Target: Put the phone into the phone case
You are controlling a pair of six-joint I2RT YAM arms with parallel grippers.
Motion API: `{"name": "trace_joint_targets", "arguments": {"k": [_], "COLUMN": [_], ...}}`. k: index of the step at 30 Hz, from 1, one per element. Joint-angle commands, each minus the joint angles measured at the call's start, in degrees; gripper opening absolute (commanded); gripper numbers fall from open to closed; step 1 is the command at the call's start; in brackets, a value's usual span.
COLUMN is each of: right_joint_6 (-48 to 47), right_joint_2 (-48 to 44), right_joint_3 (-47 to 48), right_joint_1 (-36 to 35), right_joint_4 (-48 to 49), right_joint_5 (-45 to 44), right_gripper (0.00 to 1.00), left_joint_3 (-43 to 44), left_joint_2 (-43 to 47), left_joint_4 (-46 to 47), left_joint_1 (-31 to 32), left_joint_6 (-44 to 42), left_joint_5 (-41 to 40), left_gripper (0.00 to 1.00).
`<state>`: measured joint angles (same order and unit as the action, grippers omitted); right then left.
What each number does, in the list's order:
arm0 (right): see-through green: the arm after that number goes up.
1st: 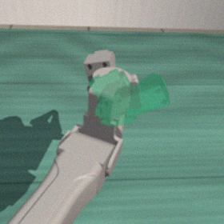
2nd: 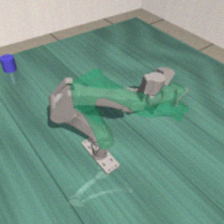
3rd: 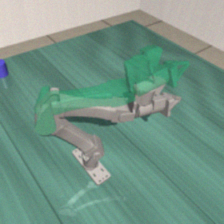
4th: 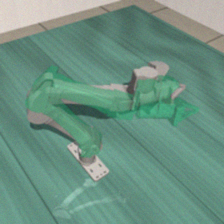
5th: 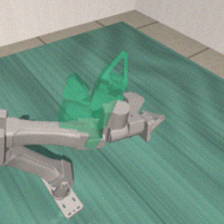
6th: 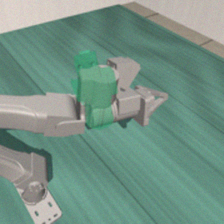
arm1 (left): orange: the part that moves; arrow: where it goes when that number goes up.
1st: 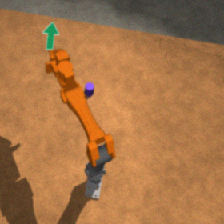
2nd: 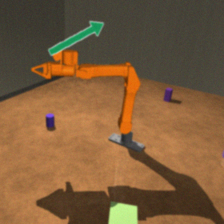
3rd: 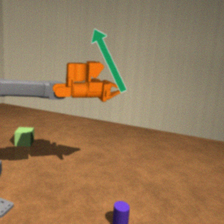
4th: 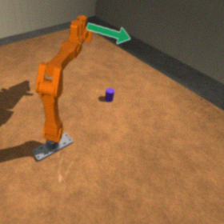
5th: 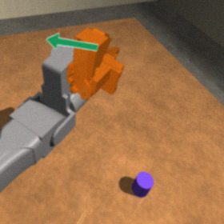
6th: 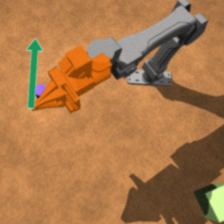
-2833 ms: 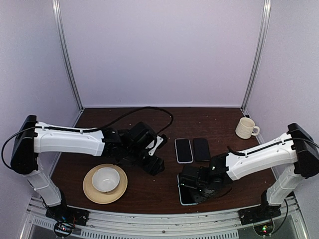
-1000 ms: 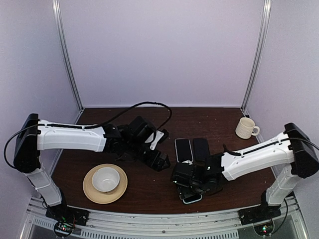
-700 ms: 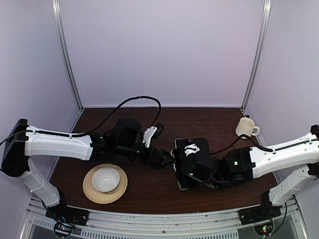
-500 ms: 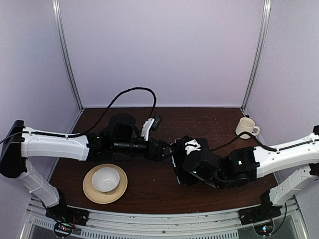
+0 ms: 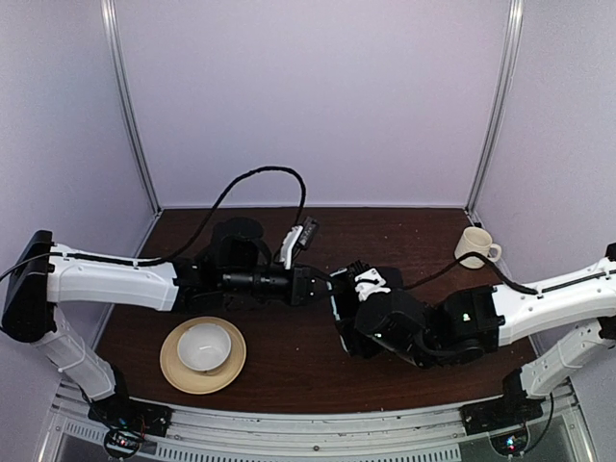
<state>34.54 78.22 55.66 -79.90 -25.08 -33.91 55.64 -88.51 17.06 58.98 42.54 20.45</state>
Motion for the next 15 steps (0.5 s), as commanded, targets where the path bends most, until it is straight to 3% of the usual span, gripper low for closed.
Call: {"name": "trace_joint_targets", "arguments": {"k": [1, 4, 7, 11, 15], "right_joint_6": [-2.68, -4.85, -8.73, -17.13, -22.92], "right_joint_2": [-3.67, -5.43, -8.09, -14.69, -23.84], "right_joint_3": [-0.18, -1.13, -2.24, -3.58, -5.82], "right_joint_1": [-0.44, -0.48, -0.36, 0.27, 1.47], "right_joint_4": [4.43, 4.97, 5.28, 3.05, 4.64], "right_joint_5": [-2.63, -1.52, 2.10, 12.36, 22.27], "right_gripper": [0.54, 0.69, 0.98, 1.00, 0.99], "left_joint_3": [0.79, 0.94, 1.77, 4.23, 3.52], "left_joint_2": [0.04, 0.98, 2.53, 6.24, 11.43], "left_joint_4": [0.77, -1.07, -4.14, -11.33, -11.91], "left_joint_1": [-0.34, -0.34, -0.23, 0.22, 0.63], "left_joint_6": [-1.87, -4.03, -9.00, -20.58, -29.57], "left_joint_5": [2.94, 3.15, 2.69, 4.44, 12.24], "left_gripper": [0.00, 0.00, 0.00, 0.00, 0.00]}}
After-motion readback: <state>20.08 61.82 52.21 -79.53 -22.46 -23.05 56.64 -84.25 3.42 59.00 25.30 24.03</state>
